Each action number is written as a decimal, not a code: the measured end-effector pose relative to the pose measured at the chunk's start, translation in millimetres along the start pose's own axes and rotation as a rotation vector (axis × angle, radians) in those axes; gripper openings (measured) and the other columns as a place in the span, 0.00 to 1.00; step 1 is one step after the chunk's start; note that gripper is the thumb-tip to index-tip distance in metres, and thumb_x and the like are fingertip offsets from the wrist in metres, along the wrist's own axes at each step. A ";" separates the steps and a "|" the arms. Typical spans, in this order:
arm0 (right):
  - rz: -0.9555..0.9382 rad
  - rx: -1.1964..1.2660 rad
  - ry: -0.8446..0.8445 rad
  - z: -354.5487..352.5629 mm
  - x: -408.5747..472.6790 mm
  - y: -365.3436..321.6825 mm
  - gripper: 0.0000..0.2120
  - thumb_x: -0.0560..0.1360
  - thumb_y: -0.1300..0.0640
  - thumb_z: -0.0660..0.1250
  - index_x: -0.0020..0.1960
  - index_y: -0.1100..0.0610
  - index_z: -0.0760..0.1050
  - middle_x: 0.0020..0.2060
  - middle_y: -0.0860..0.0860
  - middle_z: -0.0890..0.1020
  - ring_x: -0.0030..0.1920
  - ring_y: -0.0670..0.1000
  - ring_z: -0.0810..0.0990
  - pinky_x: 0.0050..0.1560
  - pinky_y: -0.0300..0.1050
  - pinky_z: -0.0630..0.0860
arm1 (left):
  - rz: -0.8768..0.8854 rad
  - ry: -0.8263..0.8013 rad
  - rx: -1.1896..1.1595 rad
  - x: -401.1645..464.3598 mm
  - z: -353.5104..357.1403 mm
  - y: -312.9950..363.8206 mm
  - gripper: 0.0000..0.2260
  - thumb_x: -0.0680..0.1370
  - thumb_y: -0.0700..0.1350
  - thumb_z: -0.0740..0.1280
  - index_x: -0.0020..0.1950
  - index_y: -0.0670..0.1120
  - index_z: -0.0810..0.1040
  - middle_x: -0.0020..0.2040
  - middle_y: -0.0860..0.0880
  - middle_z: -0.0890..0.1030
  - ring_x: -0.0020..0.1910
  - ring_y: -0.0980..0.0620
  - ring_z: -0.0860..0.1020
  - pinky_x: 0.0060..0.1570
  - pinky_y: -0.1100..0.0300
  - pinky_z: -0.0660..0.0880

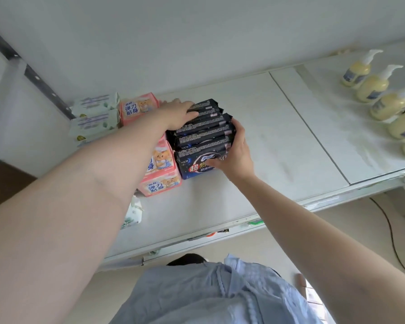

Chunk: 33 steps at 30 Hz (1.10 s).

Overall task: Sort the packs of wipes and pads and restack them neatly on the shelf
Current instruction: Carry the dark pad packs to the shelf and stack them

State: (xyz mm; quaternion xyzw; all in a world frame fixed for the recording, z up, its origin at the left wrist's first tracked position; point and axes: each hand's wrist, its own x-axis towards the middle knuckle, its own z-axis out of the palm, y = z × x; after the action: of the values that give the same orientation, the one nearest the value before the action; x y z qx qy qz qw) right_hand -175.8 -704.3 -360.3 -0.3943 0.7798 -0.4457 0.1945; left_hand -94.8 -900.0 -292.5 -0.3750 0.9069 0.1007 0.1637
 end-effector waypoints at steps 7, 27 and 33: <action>-0.042 0.105 -0.063 12.1 -2.3 7.5 0.61 0.55 0.54 0.82 0.77 0.54 0.47 0.70 0.50 0.69 0.67 0.53 0.72 0.64 0.55 0.72 | 0.001 0.024 0.052 -0.6 7.6 2.5 0.28 0.81 0.63 0.47 0.78 0.53 0.51 0.74 0.38 0.59 0.73 0.34 0.58 0.73 0.40 0.51; 0.265 0.360 -0.269 -27.9 83.4 -32.8 0.25 0.84 0.46 0.50 0.79 0.47 0.51 0.76 0.48 0.60 0.75 0.49 0.60 0.68 0.43 0.56 | 0.131 0.194 0.126 -62.5 60.3 41.7 0.53 0.67 0.78 0.49 0.77 0.43 0.35 0.77 0.41 0.34 0.76 0.42 0.33 0.74 0.41 0.37; 0.276 0.407 -0.258 -9.3 76.5 -28.3 0.20 0.82 0.46 0.54 0.72 0.48 0.68 0.63 0.50 0.78 0.62 0.50 0.77 0.65 0.47 0.73 | 0.207 0.222 0.156 -54.8 63.3 38.4 0.52 0.69 0.74 0.57 0.78 0.43 0.39 0.78 0.40 0.37 0.77 0.41 0.37 0.75 0.42 0.39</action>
State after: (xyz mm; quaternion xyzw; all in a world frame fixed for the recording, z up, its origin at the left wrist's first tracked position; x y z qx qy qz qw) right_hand -216.4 -767.8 -327.7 -0.2904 0.6895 -0.5085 0.4263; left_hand -71.8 -818.3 -328.4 -0.2745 0.9583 0.0044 0.0797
